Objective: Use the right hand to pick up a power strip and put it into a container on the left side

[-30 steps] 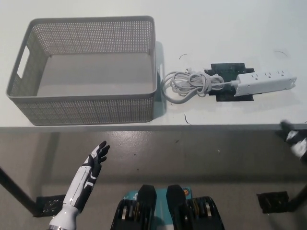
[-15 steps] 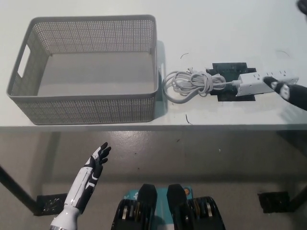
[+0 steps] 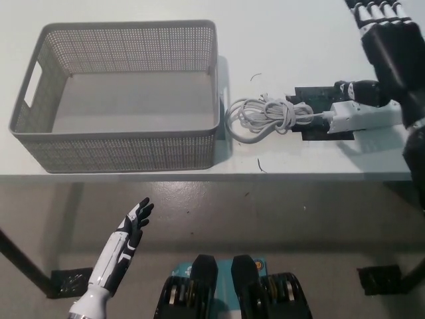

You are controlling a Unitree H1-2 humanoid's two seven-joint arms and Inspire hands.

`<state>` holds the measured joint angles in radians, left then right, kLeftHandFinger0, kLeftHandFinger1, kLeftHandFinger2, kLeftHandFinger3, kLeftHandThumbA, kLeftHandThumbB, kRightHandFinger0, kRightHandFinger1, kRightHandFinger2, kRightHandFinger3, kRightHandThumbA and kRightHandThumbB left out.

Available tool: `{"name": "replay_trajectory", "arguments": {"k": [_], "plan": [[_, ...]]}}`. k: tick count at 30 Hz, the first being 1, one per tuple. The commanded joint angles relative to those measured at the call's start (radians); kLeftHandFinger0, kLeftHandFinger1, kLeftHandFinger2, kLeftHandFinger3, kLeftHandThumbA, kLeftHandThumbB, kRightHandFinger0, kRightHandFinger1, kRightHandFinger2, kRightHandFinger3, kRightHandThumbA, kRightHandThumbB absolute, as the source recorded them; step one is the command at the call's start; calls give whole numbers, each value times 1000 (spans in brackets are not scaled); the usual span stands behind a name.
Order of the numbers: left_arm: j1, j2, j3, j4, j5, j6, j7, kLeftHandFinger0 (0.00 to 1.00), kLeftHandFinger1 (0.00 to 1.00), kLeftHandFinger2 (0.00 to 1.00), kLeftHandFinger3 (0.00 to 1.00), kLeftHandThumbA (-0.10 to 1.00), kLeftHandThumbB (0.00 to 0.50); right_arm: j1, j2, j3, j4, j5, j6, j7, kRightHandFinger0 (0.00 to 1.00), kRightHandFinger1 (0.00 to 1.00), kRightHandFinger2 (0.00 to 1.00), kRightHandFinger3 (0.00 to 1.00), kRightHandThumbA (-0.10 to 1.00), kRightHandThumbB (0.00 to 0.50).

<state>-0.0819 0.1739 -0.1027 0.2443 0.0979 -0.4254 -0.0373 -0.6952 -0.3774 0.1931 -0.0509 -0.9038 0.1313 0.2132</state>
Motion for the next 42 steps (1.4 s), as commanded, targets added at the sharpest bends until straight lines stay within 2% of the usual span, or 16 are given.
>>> {"name": "replay_trajectory", "arguments": {"k": [1,6,17,20,23,26,32,42], "plan": [[-7,25,1,-22,-2,-45,-15,1000,1000,1000,1000,1000,267,-74,-1,33,73,-87,59,6,1000,1000,1000,1000,1000,368],[-11,28,5,-26,7,-45,-14,1000,1000,1000,1000,1000,270,-93,25,75,173,-105,58,-51,1000,1000,1000,1000,940,370],[-18,32,7,-27,7,-42,-26,1000,1000,1000,1000,1000,267,-104,40,121,349,-100,58,-102,1000,1000,1000,1000,1000,376],[-19,30,8,-24,7,-39,-27,1000,1000,1000,1000,1000,277,-102,47,126,370,-91,56,-113,1000,1000,1000,1000,996,369],[-8,25,5,-35,7,-31,-34,1000,1000,1000,1000,1000,265,-89,47,134,354,-90,74,-86,1000,1000,1000,1000,993,365],[-6,25,6,-40,-2,-22,-40,1000,1000,1000,1000,1000,271,-95,51,141,379,-95,74,-107,1000,1000,1000,1000,955,348],[-17,27,12,-41,0,-28,-42,1000,1000,1000,1000,1000,244,-131,52,154,441,-98,71,-154,1000,1000,1000,1000,1000,357],[-16,25,18,-44,-10,-30,-46,1000,1000,1000,1000,1000,237,-176,94,175,572,-93,77,-246,1000,1000,1000,1000,989,352]]}}
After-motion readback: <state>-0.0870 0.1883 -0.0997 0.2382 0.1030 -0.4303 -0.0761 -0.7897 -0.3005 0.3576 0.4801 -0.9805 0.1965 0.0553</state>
